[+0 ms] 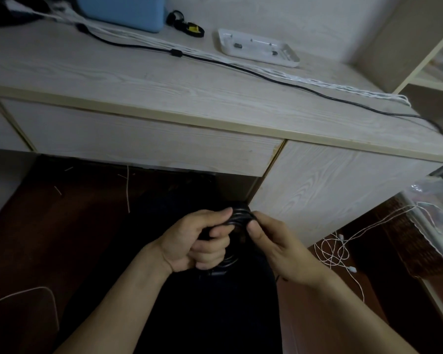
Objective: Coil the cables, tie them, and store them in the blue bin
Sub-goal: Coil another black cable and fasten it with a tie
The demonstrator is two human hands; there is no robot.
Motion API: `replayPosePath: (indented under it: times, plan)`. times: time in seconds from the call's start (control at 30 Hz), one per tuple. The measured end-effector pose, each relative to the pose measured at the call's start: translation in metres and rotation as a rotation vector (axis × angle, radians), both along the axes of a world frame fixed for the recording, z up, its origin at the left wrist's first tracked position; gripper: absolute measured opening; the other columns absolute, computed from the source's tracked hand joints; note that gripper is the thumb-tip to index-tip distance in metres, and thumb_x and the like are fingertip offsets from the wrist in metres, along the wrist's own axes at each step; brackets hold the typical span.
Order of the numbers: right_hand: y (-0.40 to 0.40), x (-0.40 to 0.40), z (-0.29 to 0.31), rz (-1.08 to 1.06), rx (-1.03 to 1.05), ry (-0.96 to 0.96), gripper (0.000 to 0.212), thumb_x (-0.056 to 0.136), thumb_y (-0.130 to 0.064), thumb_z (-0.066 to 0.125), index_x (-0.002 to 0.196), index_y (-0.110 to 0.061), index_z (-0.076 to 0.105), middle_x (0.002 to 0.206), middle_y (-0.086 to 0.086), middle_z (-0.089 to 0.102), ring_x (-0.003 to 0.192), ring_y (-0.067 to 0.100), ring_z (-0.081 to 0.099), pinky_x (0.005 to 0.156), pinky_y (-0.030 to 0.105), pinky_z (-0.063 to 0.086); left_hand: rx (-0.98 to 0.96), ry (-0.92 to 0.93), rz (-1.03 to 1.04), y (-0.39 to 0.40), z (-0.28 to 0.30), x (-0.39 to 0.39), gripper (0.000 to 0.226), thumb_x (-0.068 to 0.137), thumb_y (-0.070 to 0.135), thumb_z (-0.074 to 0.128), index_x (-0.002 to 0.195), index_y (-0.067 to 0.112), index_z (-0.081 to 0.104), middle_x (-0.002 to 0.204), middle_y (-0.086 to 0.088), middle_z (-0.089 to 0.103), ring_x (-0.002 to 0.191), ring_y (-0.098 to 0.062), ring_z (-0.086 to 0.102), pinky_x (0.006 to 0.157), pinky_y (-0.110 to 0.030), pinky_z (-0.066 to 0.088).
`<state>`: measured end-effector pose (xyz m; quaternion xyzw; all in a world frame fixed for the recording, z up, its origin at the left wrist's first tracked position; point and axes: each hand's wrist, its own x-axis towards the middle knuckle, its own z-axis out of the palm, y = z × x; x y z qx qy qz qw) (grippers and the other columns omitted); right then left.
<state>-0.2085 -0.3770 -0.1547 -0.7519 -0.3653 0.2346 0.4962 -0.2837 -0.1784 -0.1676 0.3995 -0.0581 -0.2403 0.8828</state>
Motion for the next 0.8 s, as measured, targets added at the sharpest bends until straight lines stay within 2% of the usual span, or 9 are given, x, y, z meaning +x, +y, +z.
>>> replayPosePath:
  times: [0.1,0.17,0.23,0.33,0.43,0.5,0.67,0.8]
  plan:
    - [0.012,-0.011,0.001,-0.107,0.158,0.427,0.041,0.096,-0.043,0.048,0.088,-0.004,0.058,0.066,0.011,0.058,0.067,0.022,0.063,0.075,0.037,0.053,-0.04,0.142,0.115,-0.005,0.002,0.002,0.045,0.089,0.048,0.058,0.059,0.02,0.04,0.039,0.008,0.024,0.03,-0.006,0.018,0.034,-0.022,0.023]
    - [0.016,-0.014,0.005,-0.149,0.247,0.663,0.039,0.096,-0.043,0.05,0.083,-0.006,0.058,0.054,0.005,0.043,0.049,0.019,0.05,0.07,0.04,0.053,-0.058,0.177,0.146,-0.008,0.003,0.002,0.046,0.09,0.05,0.055,0.057,0.021,0.04,0.04,0.007,0.024,0.031,-0.006,0.019,0.035,-0.022,0.025]
    - [0.018,-0.014,0.011,-0.198,0.254,0.763,0.046,0.098,-0.049,0.05,0.081,-0.007,0.058,0.051,-0.001,0.027,0.043,0.014,0.031,0.059,0.033,0.048,-0.082,0.183,0.133,-0.012,0.004,0.004,0.052,0.095,0.054,0.049,0.056,0.021,0.038,0.041,0.007,0.026,0.032,-0.007,0.022,0.038,-0.023,0.029]
    - [0.02,-0.014,0.017,-0.302,0.18,0.779,0.053,0.094,-0.056,0.045,0.075,-0.008,0.056,0.049,-0.002,0.018,0.042,0.013,0.018,0.049,0.029,0.034,-0.089,0.195,0.084,-0.02,0.002,0.006,0.057,0.099,0.051,0.04,0.052,0.02,0.035,0.04,0.006,0.027,0.032,-0.009,0.026,0.042,-0.026,0.033]
    - [0.02,-0.014,0.017,-0.367,0.157,0.757,0.046,0.087,-0.052,0.056,0.066,-0.01,0.056,0.047,-0.001,0.021,0.041,0.013,0.018,0.044,0.026,0.028,-0.155,0.218,0.053,-0.025,0.001,0.006,0.053,0.099,0.04,0.038,0.05,0.018,0.037,0.04,0.005,0.029,0.034,-0.01,0.03,0.046,-0.028,0.035]
    - [0.019,-0.014,0.016,-0.377,0.166,0.765,0.042,0.087,-0.046,0.06,0.063,-0.012,0.056,0.048,-0.001,0.022,0.042,0.012,0.019,0.044,0.026,0.027,-0.211,0.247,0.039,-0.025,-0.001,0.005,0.05,0.097,0.036,0.036,0.05,0.018,0.039,0.041,0.005,0.031,0.035,-0.011,0.032,0.047,-0.028,0.036]
    - [0.02,-0.014,0.013,-0.375,0.173,0.782,0.038,0.087,-0.042,0.061,0.068,-0.01,0.056,0.052,0.0,0.019,0.044,0.012,0.019,0.048,0.027,0.028,-0.261,0.318,0.034,-0.02,-0.004,0.006,0.047,0.095,0.035,0.035,0.052,0.018,0.042,0.042,0.006,0.03,0.034,-0.009,0.029,0.044,-0.026,0.034]
    - [0.021,-0.013,0.009,-0.427,0.165,0.795,0.039,0.093,-0.042,0.057,0.075,-0.008,0.06,0.053,-0.002,0.02,0.046,0.011,0.019,0.047,0.026,0.029,-0.144,0.388,0.178,-0.026,-0.001,0.009,0.046,0.094,0.036,0.042,0.051,0.02,0.037,0.042,0.008,0.021,0.034,-0.008,0.018,0.039,-0.024,0.022]
